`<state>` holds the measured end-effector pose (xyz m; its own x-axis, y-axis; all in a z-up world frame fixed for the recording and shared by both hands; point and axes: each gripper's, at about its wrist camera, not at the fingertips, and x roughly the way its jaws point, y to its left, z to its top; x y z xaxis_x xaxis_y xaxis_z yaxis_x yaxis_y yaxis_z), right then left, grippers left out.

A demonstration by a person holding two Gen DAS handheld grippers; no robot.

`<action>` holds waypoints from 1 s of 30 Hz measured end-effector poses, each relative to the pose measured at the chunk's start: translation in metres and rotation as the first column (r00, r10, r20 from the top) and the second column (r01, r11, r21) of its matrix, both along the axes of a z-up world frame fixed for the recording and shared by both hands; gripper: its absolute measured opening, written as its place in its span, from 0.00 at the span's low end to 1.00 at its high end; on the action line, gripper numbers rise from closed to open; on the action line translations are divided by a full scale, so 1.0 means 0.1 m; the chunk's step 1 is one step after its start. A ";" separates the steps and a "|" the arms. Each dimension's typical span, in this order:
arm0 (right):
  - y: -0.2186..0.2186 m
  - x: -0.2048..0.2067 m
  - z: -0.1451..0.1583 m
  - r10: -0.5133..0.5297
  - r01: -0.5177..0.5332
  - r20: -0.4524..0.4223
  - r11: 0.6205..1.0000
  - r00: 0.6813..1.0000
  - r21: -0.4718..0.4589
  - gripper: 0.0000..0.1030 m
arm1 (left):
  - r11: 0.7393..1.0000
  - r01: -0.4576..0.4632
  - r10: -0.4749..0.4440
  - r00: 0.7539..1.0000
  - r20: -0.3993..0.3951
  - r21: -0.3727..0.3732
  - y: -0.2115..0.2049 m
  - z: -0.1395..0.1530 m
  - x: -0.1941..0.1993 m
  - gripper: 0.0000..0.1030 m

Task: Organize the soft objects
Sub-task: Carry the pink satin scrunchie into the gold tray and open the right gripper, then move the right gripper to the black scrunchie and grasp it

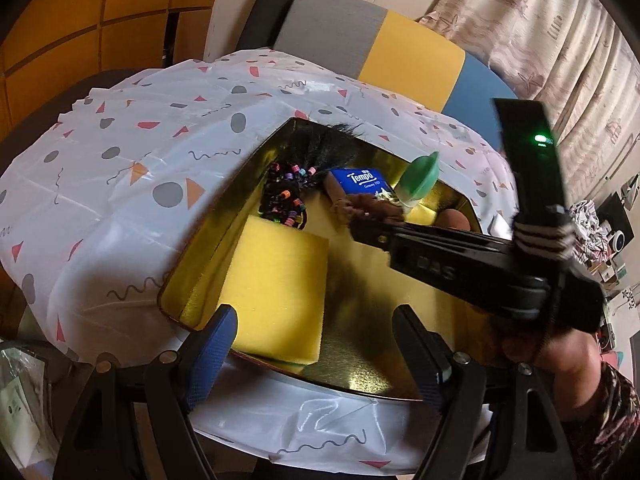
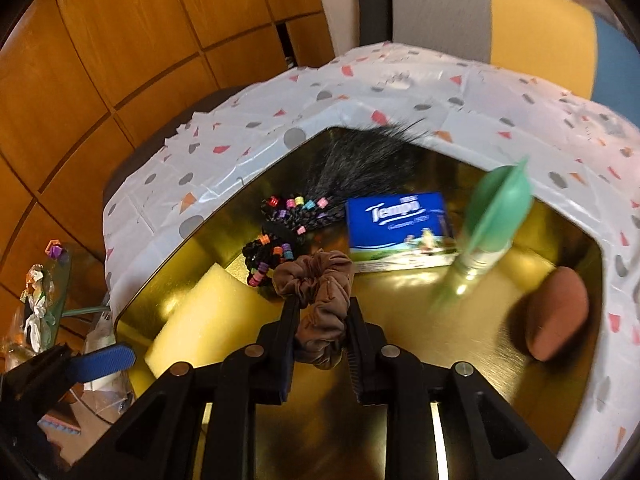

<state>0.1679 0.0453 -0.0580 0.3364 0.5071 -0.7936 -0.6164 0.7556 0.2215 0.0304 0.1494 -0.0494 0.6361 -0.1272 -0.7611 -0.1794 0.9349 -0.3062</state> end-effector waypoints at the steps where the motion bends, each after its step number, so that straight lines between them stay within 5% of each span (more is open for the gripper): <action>1: 0.02 0.03 -0.03 -0.007 0.007 -0.007 1.000 1.000 -0.004 0.31 | 1.000 0.001 -0.001 1.000 0.000 0.000 0.00 0.00 0.00 0.78; 5: -0.09 0.13 -0.07 -0.067 0.073 -0.084 0.994 0.994 0.080 0.44 | 1.000 0.003 -0.003 1.000 0.004 -0.003 -0.01 0.00 0.00 0.78; 16: -0.43 0.01 0.20 -0.122 0.133 -0.075 0.977 0.990 0.166 0.56 | 0.998 0.049 -0.048 0.999 0.021 -0.050 -0.08 -0.01 0.00 0.78; 23: -0.66 -0.19 0.39 -0.163 0.156 0.052 0.980 0.985 0.125 0.56 | 0.990 0.126 -0.122 0.990 0.064 -0.062 -0.25 0.04 -0.03 0.78; 30: -1.18 -0.24 0.47 -0.294 0.281 0.131 0.953 0.947 0.113 0.56 | 0.977 0.196 -0.188 0.978 0.091 -0.084 -0.41 0.06 -0.05 0.78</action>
<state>0.1440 -0.0732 -0.0106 0.5862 0.4403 -0.6801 -0.4065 0.8860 0.2233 0.0258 0.1089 -0.0439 0.6529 -0.3197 -0.6866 0.0301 0.9168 -0.3982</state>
